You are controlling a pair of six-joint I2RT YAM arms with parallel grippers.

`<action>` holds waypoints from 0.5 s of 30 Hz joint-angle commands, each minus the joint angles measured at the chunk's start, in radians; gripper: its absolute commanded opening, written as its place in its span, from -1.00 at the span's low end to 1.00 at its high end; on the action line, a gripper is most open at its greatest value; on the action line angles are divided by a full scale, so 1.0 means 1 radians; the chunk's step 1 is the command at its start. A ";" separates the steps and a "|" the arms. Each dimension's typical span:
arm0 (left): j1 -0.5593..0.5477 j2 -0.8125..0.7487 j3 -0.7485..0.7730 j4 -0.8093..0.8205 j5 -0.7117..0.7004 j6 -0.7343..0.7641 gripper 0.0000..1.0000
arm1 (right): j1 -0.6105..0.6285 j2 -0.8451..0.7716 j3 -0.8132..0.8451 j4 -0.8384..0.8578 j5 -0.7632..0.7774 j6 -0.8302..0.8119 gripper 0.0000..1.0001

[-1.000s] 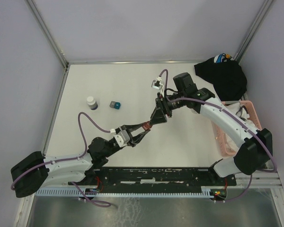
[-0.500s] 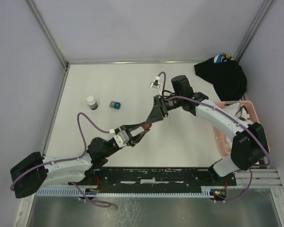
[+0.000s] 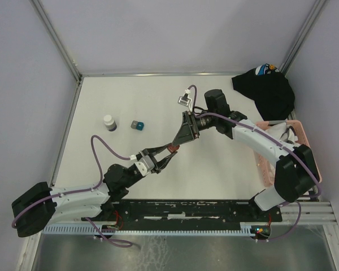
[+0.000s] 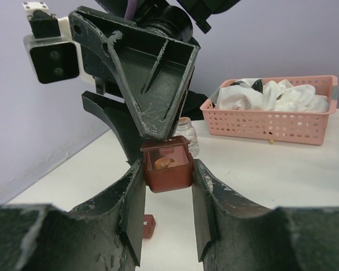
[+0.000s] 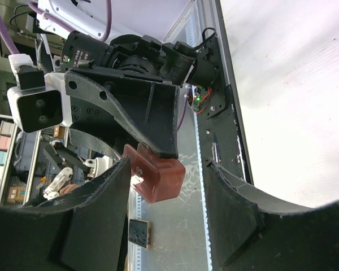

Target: Sort the pills into containers

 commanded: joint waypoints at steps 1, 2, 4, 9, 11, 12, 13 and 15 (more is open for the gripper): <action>0.004 -0.030 0.027 0.073 -0.042 0.059 -0.95 | 0.009 0.010 -0.007 0.097 -0.046 0.065 0.22; 0.004 -0.031 0.025 0.081 -0.045 0.060 -0.95 | 0.013 0.013 -0.010 0.106 -0.047 0.077 0.21; 0.003 -0.033 0.024 0.095 -0.049 0.061 -0.95 | 0.018 0.016 -0.013 0.131 -0.053 0.102 0.20; 0.004 -0.031 0.026 0.097 -0.052 0.067 -0.95 | 0.024 0.016 -0.024 0.183 -0.062 0.165 0.14; 0.004 -0.030 0.026 0.095 -0.054 0.070 -0.95 | 0.024 0.015 -0.028 0.203 -0.064 0.185 0.09; 0.004 -0.029 0.026 0.094 -0.056 0.073 -0.95 | 0.024 0.015 -0.030 0.209 -0.067 0.195 0.09; 0.004 -0.028 0.028 0.092 -0.060 0.076 -0.95 | 0.024 0.017 -0.030 0.220 -0.069 0.207 0.08; 0.004 -0.028 0.027 0.087 -0.068 0.083 -0.95 | 0.025 0.016 -0.030 0.225 -0.073 0.220 0.09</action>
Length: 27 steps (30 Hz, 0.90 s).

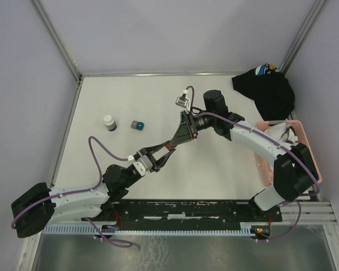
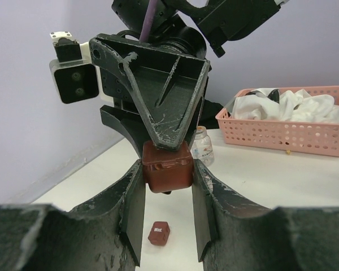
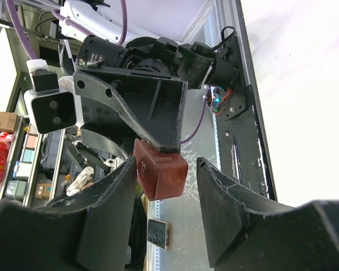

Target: Sort the pills into containers

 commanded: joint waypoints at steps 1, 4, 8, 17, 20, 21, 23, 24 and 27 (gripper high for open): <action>0.002 -0.010 0.026 0.058 -0.030 0.055 -0.95 | 0.007 0.000 -0.005 0.080 -0.041 0.056 0.09; 0.003 -0.012 0.032 0.046 -0.033 0.068 -0.95 | 0.009 0.000 -0.006 0.087 -0.043 0.070 0.08; 0.003 -0.012 0.037 0.029 -0.035 0.075 -0.95 | 0.012 0.010 -0.008 0.108 -0.049 0.099 -0.05; 0.002 -0.006 0.032 0.020 -0.050 0.081 -0.95 | 0.020 0.013 -0.012 0.143 -0.055 0.142 -0.09; 0.003 -0.001 0.035 0.018 -0.054 0.081 -0.95 | 0.021 0.016 -0.016 0.157 -0.056 0.156 -0.14; 0.003 0.001 0.035 0.019 -0.056 0.082 -0.95 | 0.022 0.018 -0.016 0.160 -0.058 0.160 -0.20; 0.002 0.005 0.036 0.017 -0.061 0.084 -0.95 | 0.023 0.020 -0.016 0.168 -0.061 0.170 -0.37; 0.003 0.006 0.034 0.017 -0.063 0.084 -0.94 | 0.022 0.021 -0.018 0.175 -0.063 0.177 -0.45; 0.004 0.011 0.030 0.015 -0.076 0.083 -0.89 | 0.023 0.022 -0.023 0.203 -0.064 0.203 -0.60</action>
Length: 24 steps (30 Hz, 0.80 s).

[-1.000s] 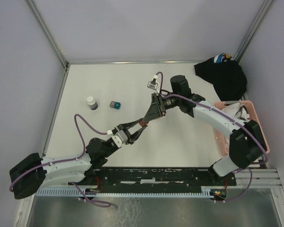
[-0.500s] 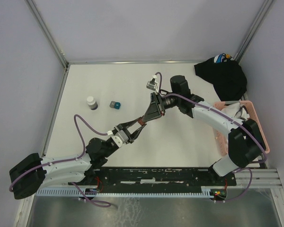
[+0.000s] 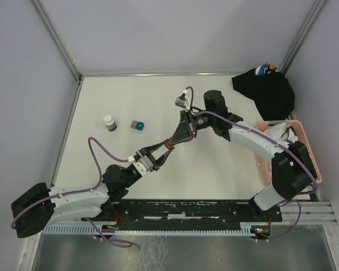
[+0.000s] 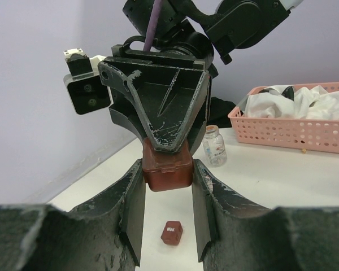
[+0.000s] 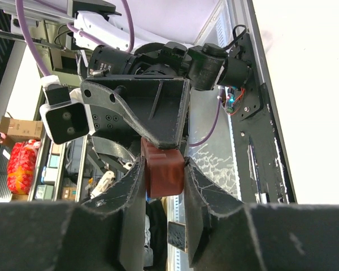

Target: Sort the pills into containers

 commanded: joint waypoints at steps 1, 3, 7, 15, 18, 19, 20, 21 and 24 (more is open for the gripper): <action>0.003 0.014 0.025 0.015 -0.050 0.034 -0.88 | 0.021 0.003 -0.004 0.100 -0.044 0.048 -0.63; 0.004 0.012 0.021 0.010 -0.054 0.032 -0.86 | 0.020 0.002 -0.007 0.109 -0.044 0.055 -0.72; 0.004 0.012 0.019 -0.007 -0.066 0.031 -0.75 | 0.021 0.002 -0.009 0.118 -0.043 0.063 -0.81; 0.004 -0.008 -0.002 -0.010 -0.069 -0.001 -0.05 | 0.006 0.013 -0.023 0.159 -0.036 0.097 -0.92; 0.004 -0.018 -0.012 -0.013 -0.066 -0.012 0.30 | -0.001 0.015 -0.027 0.175 -0.031 0.107 -0.93; 0.004 -0.019 -0.016 -0.012 -0.064 -0.016 0.41 | -0.005 0.015 -0.029 0.177 -0.032 0.107 -0.94; 0.004 -0.020 -0.018 -0.014 -0.062 -0.018 0.49 | -0.005 0.016 -0.028 0.179 -0.032 0.108 -0.94; 0.004 -0.021 -0.019 -0.016 -0.061 -0.021 0.57 | -0.007 0.016 -0.029 0.181 -0.030 0.108 -0.95; 0.003 -0.024 -0.024 -0.017 -0.062 -0.032 0.72 | -0.010 0.018 -0.032 0.186 -0.029 0.107 -0.96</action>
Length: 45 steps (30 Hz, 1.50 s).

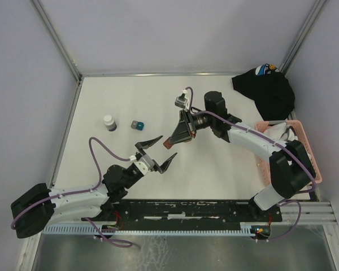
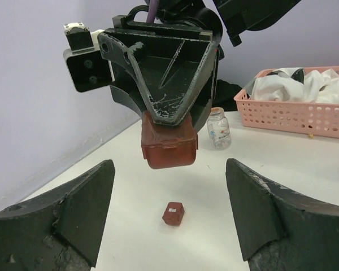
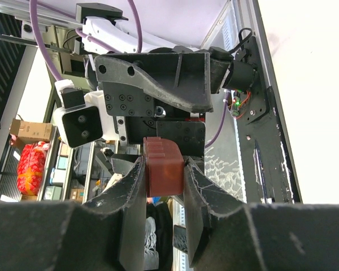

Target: Sort the pills into containers

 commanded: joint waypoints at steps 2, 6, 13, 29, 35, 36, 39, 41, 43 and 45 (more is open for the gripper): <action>0.003 -0.024 -0.008 0.021 -0.023 -0.035 0.78 | -0.010 0.007 -0.002 0.068 -0.026 0.007 -0.97; 0.004 -0.082 -0.024 0.008 -0.056 -0.093 0.91 | -0.021 0.013 -0.004 0.069 -0.028 -0.005 -0.97; 0.005 -0.294 0.065 -0.383 -0.076 -0.374 0.99 | -0.054 0.034 0.051 -0.211 -0.013 -0.273 -0.96; 0.006 -0.375 0.154 -0.864 -0.130 -0.780 -0.36 | -0.076 0.331 0.138 -0.697 0.228 -0.837 -0.96; 0.008 -0.369 0.040 -0.783 -0.142 -0.932 -0.49 | -0.056 0.389 0.112 -0.645 0.308 -0.824 -0.95; 0.006 -0.363 0.014 -0.754 -0.150 -0.951 -0.50 | -0.054 0.392 0.106 -0.630 0.318 -0.815 -0.95; 0.007 -0.335 -0.051 -0.654 -0.174 -1.009 -0.54 | -0.047 0.402 0.091 -0.598 0.346 -0.787 -0.95; 0.007 -0.303 -0.059 -0.636 -0.192 -1.021 -0.58 | -0.042 0.411 0.092 -0.597 0.368 -0.780 -0.95; 0.007 -0.259 -0.046 -0.643 -0.206 -1.023 -0.68 | -0.041 0.424 0.094 -0.599 0.384 -0.770 -0.95; 0.007 -0.194 -0.017 -0.660 -0.218 -1.025 -0.75 | -0.041 0.441 0.098 -0.604 0.384 -0.765 -0.95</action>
